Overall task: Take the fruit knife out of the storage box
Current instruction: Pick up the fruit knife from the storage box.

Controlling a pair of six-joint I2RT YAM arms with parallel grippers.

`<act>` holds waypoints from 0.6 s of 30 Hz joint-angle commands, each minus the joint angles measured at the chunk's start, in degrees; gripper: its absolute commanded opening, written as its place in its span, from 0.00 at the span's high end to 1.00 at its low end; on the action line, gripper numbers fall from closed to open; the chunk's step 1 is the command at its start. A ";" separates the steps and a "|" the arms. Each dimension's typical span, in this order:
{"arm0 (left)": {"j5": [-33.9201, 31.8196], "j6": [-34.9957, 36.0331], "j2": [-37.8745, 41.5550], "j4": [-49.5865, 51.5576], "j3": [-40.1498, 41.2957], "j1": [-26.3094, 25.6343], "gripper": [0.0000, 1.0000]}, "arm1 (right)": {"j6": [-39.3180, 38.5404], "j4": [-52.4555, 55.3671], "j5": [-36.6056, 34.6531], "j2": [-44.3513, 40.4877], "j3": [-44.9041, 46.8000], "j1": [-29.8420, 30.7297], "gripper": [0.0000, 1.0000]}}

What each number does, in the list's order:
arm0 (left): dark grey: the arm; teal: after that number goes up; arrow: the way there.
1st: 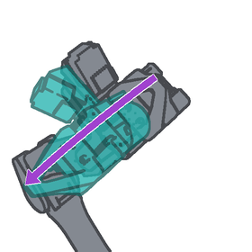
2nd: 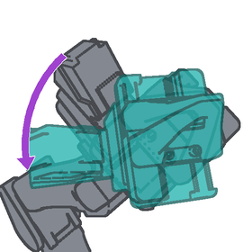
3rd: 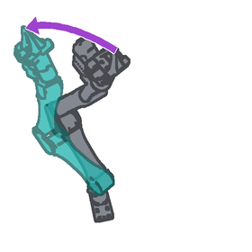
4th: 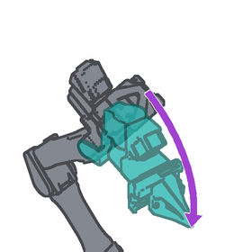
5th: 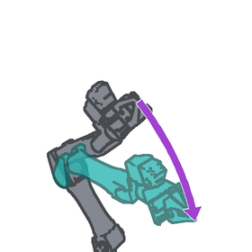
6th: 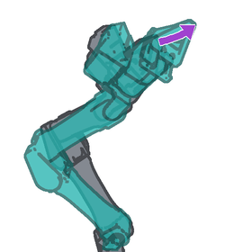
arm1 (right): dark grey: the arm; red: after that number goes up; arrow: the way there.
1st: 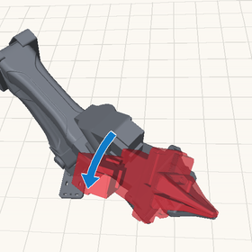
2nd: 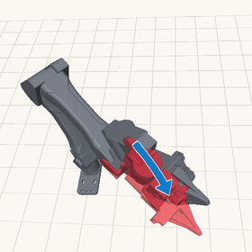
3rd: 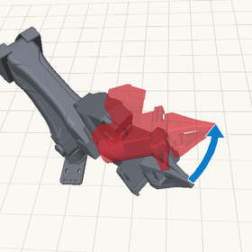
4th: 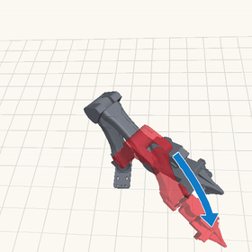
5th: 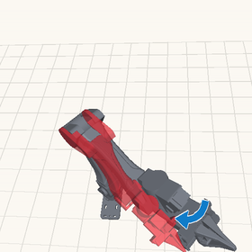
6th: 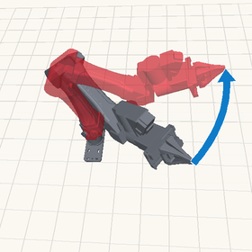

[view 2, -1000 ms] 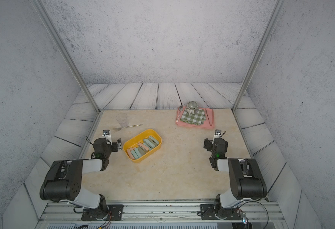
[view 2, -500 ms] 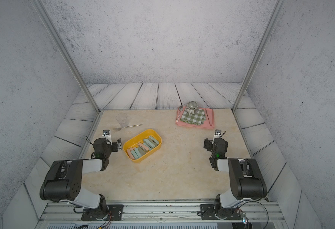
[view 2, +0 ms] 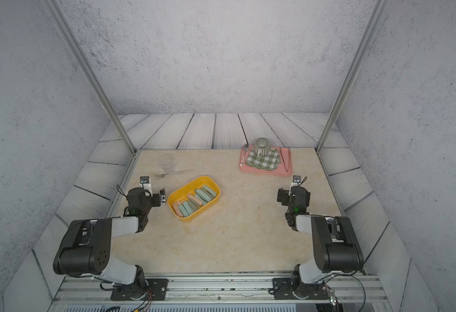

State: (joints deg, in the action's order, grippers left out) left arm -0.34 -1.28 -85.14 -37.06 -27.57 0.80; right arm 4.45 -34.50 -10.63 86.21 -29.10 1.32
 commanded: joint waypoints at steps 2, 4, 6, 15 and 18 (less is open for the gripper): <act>0.69 1.75 5.41 9.50 -5.13 -0.72 0.01 | 1.99 12.79 -2.20 -4.75 -5.63 0.00 0.01; 1.03 1.62 7.07 14.03 -7.80 -1.23 0.01 | 4.35 21.27 -2.83 -6.49 -9.25 0.06 0.01; 2.10 -0.73 8.31 19.11 -10.82 -1.38 0.01 | 11.00 29.16 -4.93 -7.49 -13.21 0.07 0.01; -0.58 -11.75 10.84 43.65 -25.52 -9.32 0.01 | 26.29 52.11 7.23 -4.57 -28.66 -0.17 0.01; 0.36 -17.75 11.85 48.92 -28.91 -12.66 0.01 | 26.24 58.56 9.88 -1.68 -33.77 0.69 0.01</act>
State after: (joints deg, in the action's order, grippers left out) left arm -0.19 -12.38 -75.02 1.28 -53.49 -9.39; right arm 28.08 12.91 -6.20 82.39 -59.00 1.30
